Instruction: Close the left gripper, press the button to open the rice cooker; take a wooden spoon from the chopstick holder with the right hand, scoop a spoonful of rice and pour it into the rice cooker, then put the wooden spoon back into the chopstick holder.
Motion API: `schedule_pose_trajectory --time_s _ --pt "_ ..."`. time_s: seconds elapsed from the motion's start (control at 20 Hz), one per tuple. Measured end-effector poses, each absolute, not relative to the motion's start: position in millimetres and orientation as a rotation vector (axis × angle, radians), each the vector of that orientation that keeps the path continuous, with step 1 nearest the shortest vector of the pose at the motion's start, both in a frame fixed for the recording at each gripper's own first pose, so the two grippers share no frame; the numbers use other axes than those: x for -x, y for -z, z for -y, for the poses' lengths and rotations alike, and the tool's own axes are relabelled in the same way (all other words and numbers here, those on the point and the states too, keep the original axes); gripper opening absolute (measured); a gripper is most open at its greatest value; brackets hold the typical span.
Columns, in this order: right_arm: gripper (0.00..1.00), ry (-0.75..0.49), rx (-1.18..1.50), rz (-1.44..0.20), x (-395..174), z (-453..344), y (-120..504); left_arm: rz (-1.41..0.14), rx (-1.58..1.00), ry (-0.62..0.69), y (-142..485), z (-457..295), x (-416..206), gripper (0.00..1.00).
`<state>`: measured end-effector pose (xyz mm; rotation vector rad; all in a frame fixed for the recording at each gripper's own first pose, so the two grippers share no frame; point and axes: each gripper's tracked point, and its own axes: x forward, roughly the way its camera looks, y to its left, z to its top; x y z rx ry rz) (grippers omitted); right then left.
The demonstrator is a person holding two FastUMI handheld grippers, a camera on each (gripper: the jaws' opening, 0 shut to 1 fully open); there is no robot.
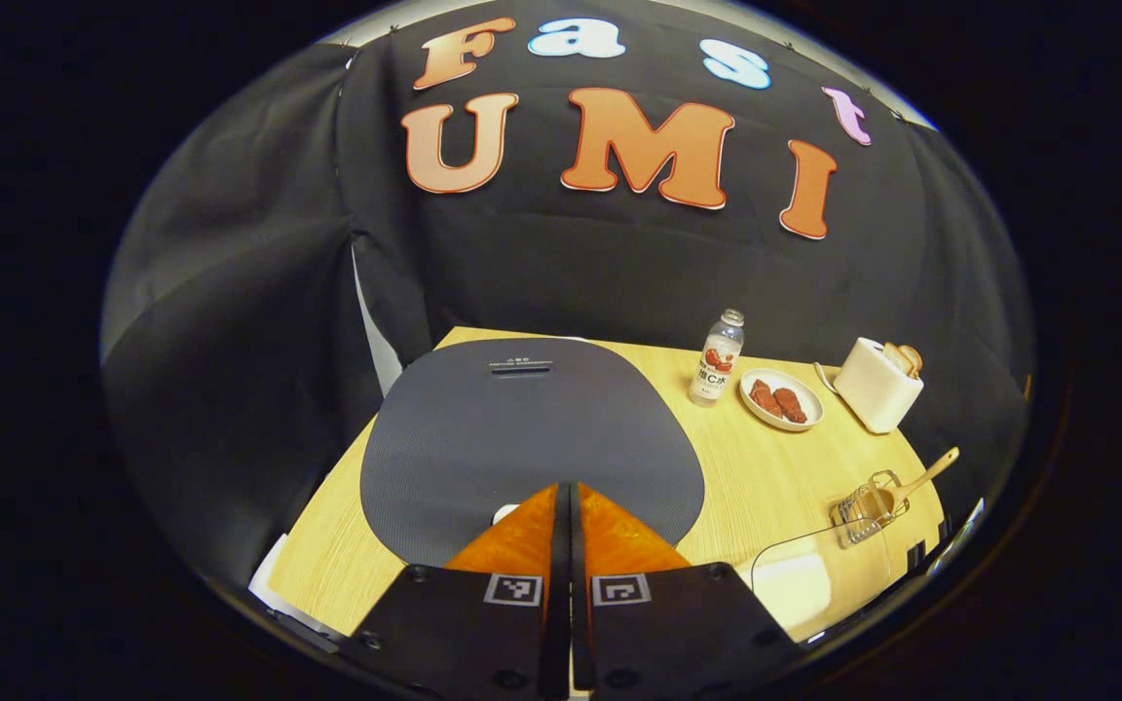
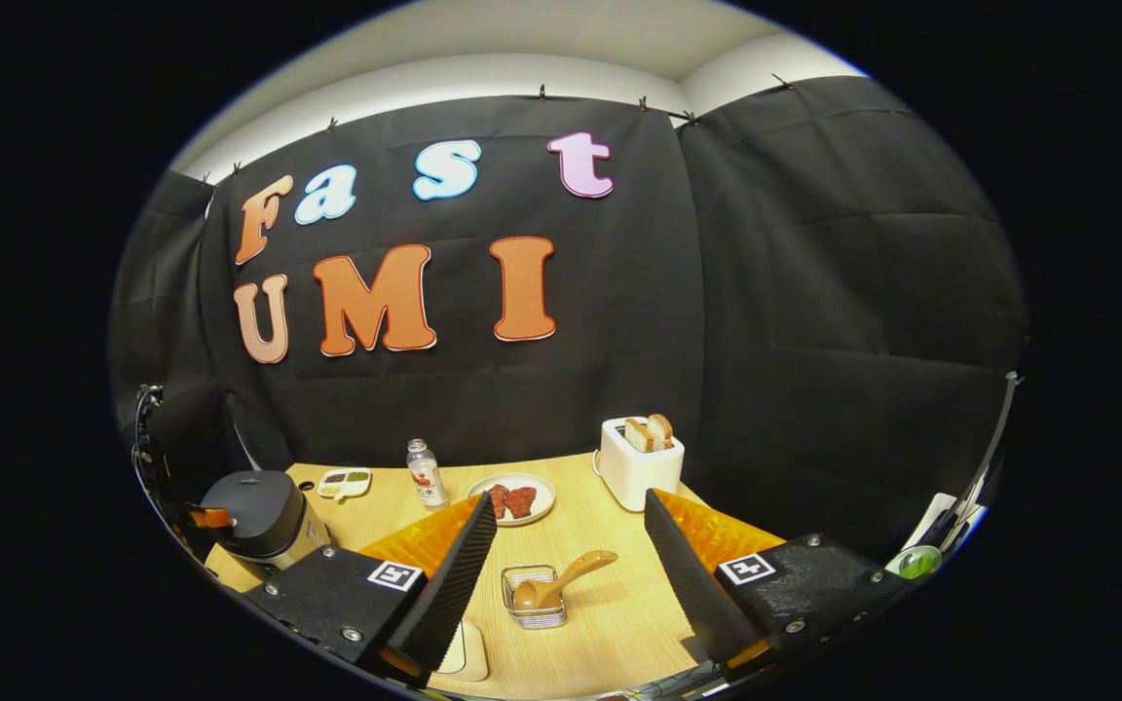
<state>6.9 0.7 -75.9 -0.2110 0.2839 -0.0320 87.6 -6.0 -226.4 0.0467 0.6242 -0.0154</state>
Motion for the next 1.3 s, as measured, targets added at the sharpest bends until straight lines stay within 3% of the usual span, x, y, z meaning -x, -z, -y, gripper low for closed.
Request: schedule_pose_trajectory --time_s 0.2,0.25,0.3,0.35,0.45,0.5,0.55,0.6,0.65,0.7,0.75,0.9,0.95,1.0,1.25,1.3 --pt "0.95 0.02 0.2 -0.308 -11 -6 87 -0.689 -0.029 0.007 235 5 -84 0.06" --pt "1.0 0.016 0.2 -0.313 -11 -7 90 -0.666 -0.031 0.013 233 6 -84 0.06" --pt "0.95 0.015 0.2 -0.313 -11 -7 90 -0.646 -0.03 0.01 229 6 -86 0.06" --pt "1.0 0.013 0.201 -0.311 -10 -6 88 -0.642 -0.033 0.003 228 6 -86 0.06" --pt "0.95 0.017 0.202 -0.296 -10 -5 83 -0.652 -0.055 -0.017 223 8 -92 0.06" --pt "0.95 0.021 0.202 -0.285 -10 -3 78 -0.666 -0.064 -0.025 224 9 -88 0.01" --pt "0.95 0.025 0.202 -0.276 -9 -1 75 -0.632 -0.078 -0.028 211 10 -91 0.05" --pt "0.95 0.029 0.2 -0.267 -8 1 72 -0.593 -0.095 -0.025 191 12 -95 0.01" --pt "0.95 0.034 0.196 -0.258 -8 3 69 -0.535 -0.111 -0.026 168 13 -101 0.05" --pt "0.95 0.039 0.19 -0.251 -8 5 66 -0.484 -0.12 -0.031 143 13 -107 0.01" --pt "0.95 0.044 0.18 -0.246 -7 8 66 -0.427 -0.125 -0.039 118 12 -111 0.05" --pt "0.95 0.057 0.142 -0.229 -5 16 64 -0.275 -0.09 -0.022 53 20 -106 0.05" --pt "1.0 0.062 0.129 -0.227 -6 20 66 -0.241 -0.072 -0.021 39 18 -100 0.05" --pt "0.95 0.068 0.117 -0.23 -6 24 69 -0.21 -0.062 -0.023 27 17 -97 0.05" --pt "0.95 0.078 0.039 -0.252 -15 37 100 -0.103 -0.079 -0.057 -12 -1 -74 0.05" --pt "0.95 0.073 0.023 -0.259 -19 38 110 -0.085 -0.082 -0.059 -17 -4 -71 0.09"
